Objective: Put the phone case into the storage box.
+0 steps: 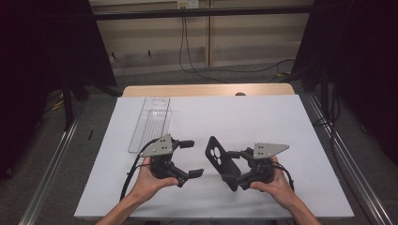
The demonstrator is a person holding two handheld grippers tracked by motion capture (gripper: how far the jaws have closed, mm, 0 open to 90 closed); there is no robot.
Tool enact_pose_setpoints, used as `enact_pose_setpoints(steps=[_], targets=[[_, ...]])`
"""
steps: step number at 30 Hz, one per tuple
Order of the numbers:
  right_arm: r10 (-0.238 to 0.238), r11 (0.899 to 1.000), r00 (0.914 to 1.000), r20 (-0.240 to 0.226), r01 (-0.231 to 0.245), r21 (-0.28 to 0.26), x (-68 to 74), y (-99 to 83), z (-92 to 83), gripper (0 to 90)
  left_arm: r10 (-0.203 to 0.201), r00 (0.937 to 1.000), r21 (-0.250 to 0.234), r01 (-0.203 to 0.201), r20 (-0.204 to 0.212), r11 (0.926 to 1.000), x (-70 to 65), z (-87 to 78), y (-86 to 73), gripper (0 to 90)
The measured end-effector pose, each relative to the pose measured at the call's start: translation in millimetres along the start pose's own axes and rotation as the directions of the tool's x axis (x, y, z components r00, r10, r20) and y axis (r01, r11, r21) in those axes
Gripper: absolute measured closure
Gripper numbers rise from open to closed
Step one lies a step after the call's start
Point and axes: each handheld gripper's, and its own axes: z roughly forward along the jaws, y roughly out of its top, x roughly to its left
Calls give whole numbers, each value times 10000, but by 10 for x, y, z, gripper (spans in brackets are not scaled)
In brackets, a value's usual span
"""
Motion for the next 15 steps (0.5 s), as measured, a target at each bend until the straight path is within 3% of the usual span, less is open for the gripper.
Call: enact_pose_setpoints(steps=[3, 15], targets=[[-76, 10000, 9997, -228, 76, -4, 11, -1, 11, 140, -149, 9998, -85, 150, 139, 9999, 25, 17, 6, 21], [-86, 9999, 9985, -538, 91, 86, 12, -5, 33, 141, -56, 9993, -111, 60, 366, 9999, 65, 80, 37, 20]])
